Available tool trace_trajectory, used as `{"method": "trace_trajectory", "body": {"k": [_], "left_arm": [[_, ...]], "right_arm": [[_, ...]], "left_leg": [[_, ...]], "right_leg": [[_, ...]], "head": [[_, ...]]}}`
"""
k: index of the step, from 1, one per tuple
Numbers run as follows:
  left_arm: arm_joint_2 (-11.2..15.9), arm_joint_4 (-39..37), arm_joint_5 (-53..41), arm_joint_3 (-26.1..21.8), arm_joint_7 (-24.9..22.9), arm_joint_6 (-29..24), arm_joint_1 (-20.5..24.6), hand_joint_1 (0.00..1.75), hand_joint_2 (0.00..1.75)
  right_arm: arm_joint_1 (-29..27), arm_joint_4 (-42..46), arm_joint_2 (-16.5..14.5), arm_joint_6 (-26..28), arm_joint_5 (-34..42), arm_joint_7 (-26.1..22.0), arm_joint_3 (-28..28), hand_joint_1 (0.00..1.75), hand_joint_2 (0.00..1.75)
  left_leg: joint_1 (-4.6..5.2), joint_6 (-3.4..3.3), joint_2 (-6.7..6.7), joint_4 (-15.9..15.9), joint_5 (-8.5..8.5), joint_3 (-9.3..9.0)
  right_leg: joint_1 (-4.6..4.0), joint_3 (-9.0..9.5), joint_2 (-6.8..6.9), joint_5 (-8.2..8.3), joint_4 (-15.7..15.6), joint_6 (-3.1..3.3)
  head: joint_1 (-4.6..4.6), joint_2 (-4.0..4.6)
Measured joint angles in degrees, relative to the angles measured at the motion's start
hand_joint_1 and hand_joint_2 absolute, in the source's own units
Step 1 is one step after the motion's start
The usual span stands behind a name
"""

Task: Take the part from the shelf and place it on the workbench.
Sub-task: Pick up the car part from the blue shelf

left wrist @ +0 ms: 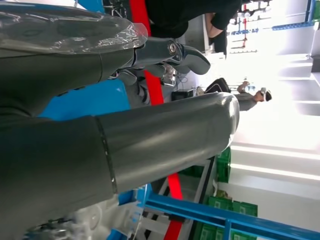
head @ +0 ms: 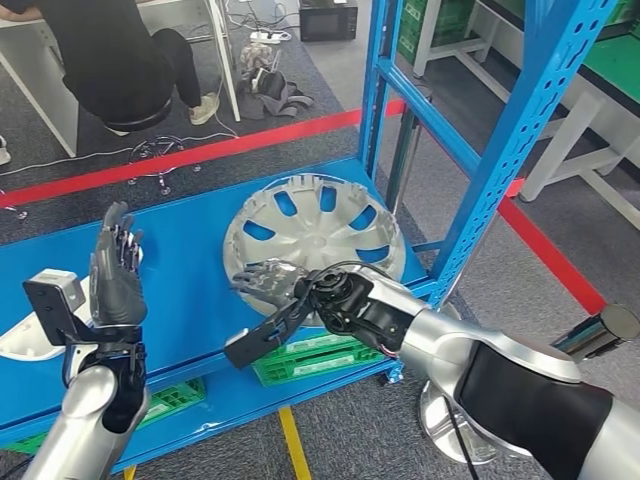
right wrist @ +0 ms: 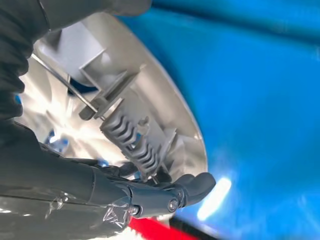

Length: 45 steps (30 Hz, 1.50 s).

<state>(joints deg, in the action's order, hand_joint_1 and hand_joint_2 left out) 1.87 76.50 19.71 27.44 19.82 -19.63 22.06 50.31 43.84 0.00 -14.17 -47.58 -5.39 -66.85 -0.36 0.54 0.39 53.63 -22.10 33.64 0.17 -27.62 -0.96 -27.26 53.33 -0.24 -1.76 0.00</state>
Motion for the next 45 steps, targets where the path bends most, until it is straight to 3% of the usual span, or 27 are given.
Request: {"method": "trace_trajectory", "body": {"k": [20,27,31,32,36,45], "left_arm": [[0.3,0.2,-0.8,-0.3,-0.1,0.1,-1.4,0.0,0.0],[0.4,0.5,-1.4,-0.4,-0.7,1.2,-1.8,0.0,0.0],[0.4,0.8,-1.7,-0.6,-1.0,1.2,-1.8,0.0,0.0],[0.4,1.0,-1.8,-0.8,-1.1,1.2,-1.9,0.0,0.0],[0.4,1.6,-2.0,-1.4,-1.5,1.1,-2.1,0.0,0.0],[0.4,2.4,-2.2,-2.2,-1.6,1.1,-2.3,0.0,0.0]], "right_arm": [[2.7,4.8,0.0,-0.2,-1.3,0.0,5.9,0.0,1.75],[2.5,5.6,-0.1,-8.0,4.9,0.0,7.4,0.0,1.75],[2.3,5.5,-0.5,-9.1,7.9,-0.1,7.6,0.0,1.75],[2.3,5.5,-0.6,-9.2,8.3,-0.2,7.6,0.04,1.75],[2.3,5.5,-0.8,-9.7,9.5,-0.4,7.5,1.75,1.75],[2.3,5.5,-1.1,-10.2,11.3,-0.4,7.6,1.75,1.75]], "left_leg": [[-0.02,0.01,0.03,0.0,-0.01,0.14],[-0.01,0.01,0.03,0.0,-0.01,0.15],[-0.01,0.01,0.03,0.0,-0.01,0.14],[-0.02,0.01,0.03,0.0,-0.01,0.14],[-0.02,0.01,0.03,0.0,-0.01,0.14],[-0.02,0.01,0.03,0.0,-0.01,0.15]], "right_leg": [[-0.02,-0.14,0.01,-0.01,0.0,0.01],[-0.01,-0.14,0.02,-0.01,0.0,0.01],[-0.02,-0.15,0.01,-0.01,0.0,0.01],[-0.02,-0.15,0.01,-0.01,0.0,0.01],[-0.03,-0.14,0.02,-0.01,0.0,0.01],[-0.02,-0.14,0.02,-0.01,0.0,0.01]], "head": [[0.03,0.01],[0.02,0.0],[0.03,0.0],[0.03,0.0],[0.04,0.0],[0.02,0.0]]}}
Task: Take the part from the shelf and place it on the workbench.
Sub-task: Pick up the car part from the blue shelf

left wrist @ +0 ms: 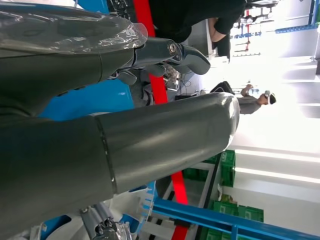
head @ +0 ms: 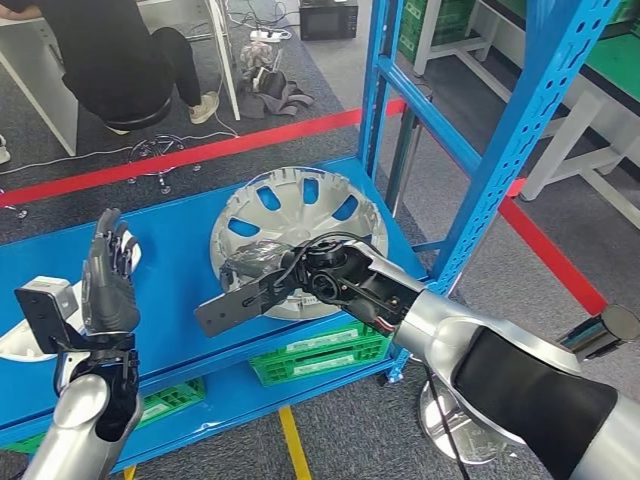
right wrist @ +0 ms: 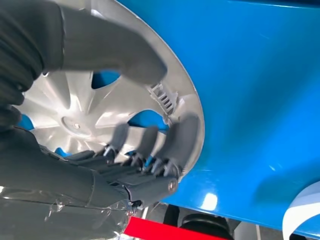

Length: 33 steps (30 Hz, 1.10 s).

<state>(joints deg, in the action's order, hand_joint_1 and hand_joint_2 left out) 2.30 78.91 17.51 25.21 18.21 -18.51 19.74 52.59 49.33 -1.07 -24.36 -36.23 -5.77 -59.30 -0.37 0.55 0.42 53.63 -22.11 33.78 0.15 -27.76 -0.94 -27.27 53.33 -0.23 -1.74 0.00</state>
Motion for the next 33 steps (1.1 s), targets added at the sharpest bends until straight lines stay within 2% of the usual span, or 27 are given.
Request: {"method": "trace_trajectory", "body": {"k": [5,9,21,33], "left_arm": [[0.0,0.1,0.0,-0.4,0.0,0.0,0.0,0.0,0.0],[0.0,0.3,0.0,-0.6,0.0,0.0,-0.1,0.0,0.0],[0.0,0.5,0.3,-0.9,0.0,0.7,0.1,0.0,0.0],[-0.1,0.5,1.3,-0.9,0.0,0.5,1.5,0.0,0.0]], "right_arm": [[0.0,0.0,0.0,0.0,0.0,0.0,0.0,1.75,1.75],[0.0,0.0,0.0,0.1,0.0,0.0,0.0,0.0,1.75],[-0.5,-1.1,0.2,-2.6,-2.2,1.3,-0.9,0.0,1.75],[-2.8,-3.7,2.9,-5.2,-2.3,1.9,-3.2,0.0,1.75]], "left_leg": [[0.0,0.0,0.0,0.0,0.0,0.0],[0.0,0.0,0.0,0.0,0.0,0.0],[-0.01,0.0,-0.03,0.0,0.0,0.0],[0.0,0.0,-0.06,0.0,0.0,-0.01]], "right_leg": [[0.0,0.0,0.0,0.0,0.0,0.0],[0.0,0.0,0.0,0.0,0.0,0.0],[0.01,-0.07,-0.02,0.0,0.0,0.0],[0.04,-0.08,-0.04,0.0,0.0,0.0]], "head": [[-0.01,0.0],[0.01,0.0],[0.02,0.0],[0.01,0.0]]}}
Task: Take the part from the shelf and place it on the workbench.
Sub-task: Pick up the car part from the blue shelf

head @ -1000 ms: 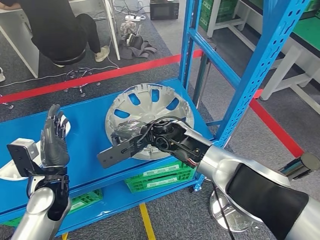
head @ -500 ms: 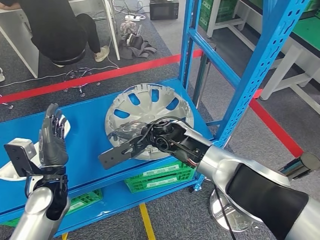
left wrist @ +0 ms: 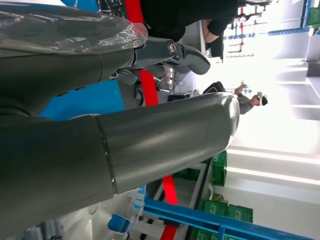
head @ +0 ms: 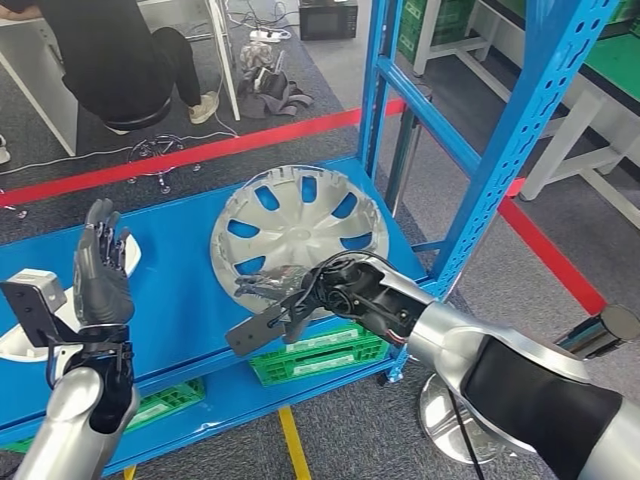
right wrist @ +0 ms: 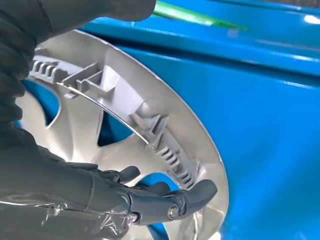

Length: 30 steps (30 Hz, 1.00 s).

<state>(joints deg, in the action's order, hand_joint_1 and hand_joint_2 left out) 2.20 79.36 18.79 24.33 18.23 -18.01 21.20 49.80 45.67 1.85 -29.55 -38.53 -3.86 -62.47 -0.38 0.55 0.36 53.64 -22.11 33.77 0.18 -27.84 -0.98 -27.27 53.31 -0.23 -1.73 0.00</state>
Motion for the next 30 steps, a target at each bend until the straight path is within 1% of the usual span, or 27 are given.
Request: {"method": "trace_trajectory", "body": {"k": [6,16,19,23,30], "left_arm": [[-0.1,0.0,0.6,0.0,0.0,-0.6,0.5,0.0,0.0],[-0.2,-0.1,0.8,0.1,0.1,-1.2,0.6,0.0,0.0],[-0.2,-0.2,0.9,0.1,0.3,-1.3,0.6,0.0,0.0],[-0.2,-0.2,1.0,0.2,0.3,-1.5,0.4,0.0,0.0],[-0.2,-0.2,1.0,0.2,0.3,-1.6,0.2,0.0,0.0]], "right_arm": [[-0.4,-1.0,0.4,-0.2,1.3,0.1,-0.5,0.0,1.75],[0.0,-1.6,1.5,0.5,1.4,0.2,-1.2,0.0,1.75],[0.7,-1.6,1.5,1.2,1.9,0.1,-1.4,0.0,1.75],[2.3,-1.5,1.5,0.8,2.3,0.5,-1.3,0.0,1.75],[3.0,-1.5,1.5,0.9,2.2,0.6,-1.2,0.0,1.75]], "left_leg": [[0.0,0.0,-0.03,0.0,-0.01,-0.12],[0.0,0.0,-0.07,0.0,-0.01,-0.28],[0.01,0.0,-0.06,0.0,0.0,-0.28],[0.01,-0.02,-0.03,0.0,0.01,-0.27],[0.02,-0.02,-0.02,0.0,0.01,-0.25]], "right_leg": [[0.0,0.03,-0.04,0.0,0.0,0.0],[0.0,0.2,-0.08,0.0,0.0,0.0],[0.0,0.25,-0.07,0.01,0.0,0.0],[0.0,0.29,-0.02,0.02,0.0,-0.01],[0.01,0.28,-0.04,0.02,0.0,-0.02]], "head": [[0.01,0.0],[0.02,0.0],[0.02,0.0],[-0.01,0.0],[-0.02,0.0]]}}
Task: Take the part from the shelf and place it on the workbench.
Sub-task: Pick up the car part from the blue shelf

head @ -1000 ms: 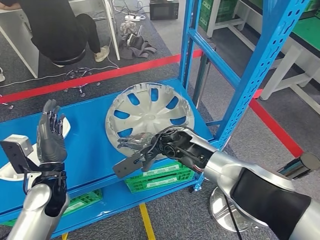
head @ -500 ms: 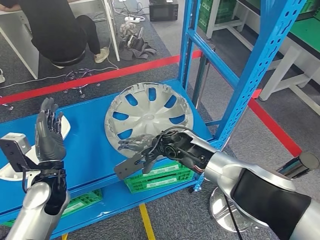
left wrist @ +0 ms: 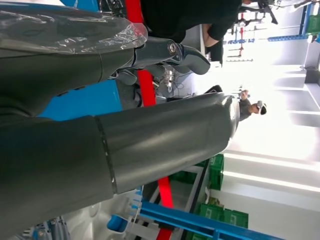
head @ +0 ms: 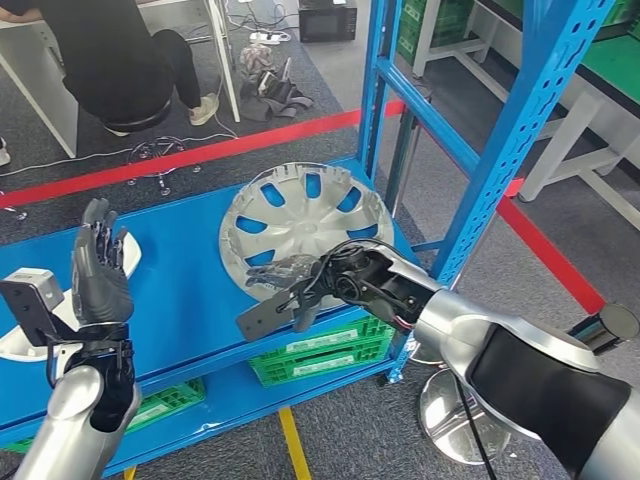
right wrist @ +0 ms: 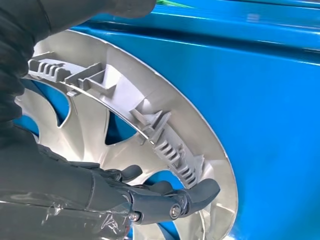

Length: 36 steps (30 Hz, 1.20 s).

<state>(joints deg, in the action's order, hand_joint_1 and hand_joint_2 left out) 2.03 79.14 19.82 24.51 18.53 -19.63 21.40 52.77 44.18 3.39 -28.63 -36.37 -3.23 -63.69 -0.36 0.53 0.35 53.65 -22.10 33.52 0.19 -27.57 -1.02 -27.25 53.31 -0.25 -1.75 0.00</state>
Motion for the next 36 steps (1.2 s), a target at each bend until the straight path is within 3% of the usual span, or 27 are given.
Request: {"method": "trace_trajectory", "body": {"k": [7,20,28,36], "left_arm": [[0.1,0.0,0.1,0.0,-0.1,-0.9,-0.3,0.0,0.0],[0.3,0.0,0.4,0.1,-0.1,-1.2,-0.3,0.0,0.0],[0.4,0.0,0.3,0.1,-0.1,-1.3,-0.3,0.0,0.0],[0.4,0.0,0.4,0.1,-0.1,-0.5,0.1,0.0,0.0]], "right_arm": [[3.3,0.3,0.3,-1.7,-1.5,0.6,0.1,0.0,1.75],[2.0,0.9,1.8,-2.9,-2.3,1.2,0.0,0.0,1.75],[4.5,2.3,2.1,-4.1,-2.6,1.6,0.5,0.0,1.75],[1.8,2.3,2.6,-6.8,0.0,1.2,0.5,0.0,1.75]], "left_leg": [[-0.03,0.0,0.0,0.0,0.0,0.04],[-0.02,0.01,0.0,0.0,-0.01,0.06],[-0.03,0.01,-0.02,0.0,-0.01,0.06],[-0.02,0.01,-0.01,0.0,-0.02,0.08]], "right_leg": [[-0.01,-0.05,0.02,-0.01,0.0,0.01],[-0.01,-0.08,-0.03,-0.01,0.0,0.01],[-0.01,-0.1,-0.02,-0.01,0.0,0.01],[-0.01,-0.12,-0.02,-0.02,0.0,0.01]], "head": [[0.04,0.0],[0.02,0.0],[0.04,0.0],[0.01,0.0]]}}
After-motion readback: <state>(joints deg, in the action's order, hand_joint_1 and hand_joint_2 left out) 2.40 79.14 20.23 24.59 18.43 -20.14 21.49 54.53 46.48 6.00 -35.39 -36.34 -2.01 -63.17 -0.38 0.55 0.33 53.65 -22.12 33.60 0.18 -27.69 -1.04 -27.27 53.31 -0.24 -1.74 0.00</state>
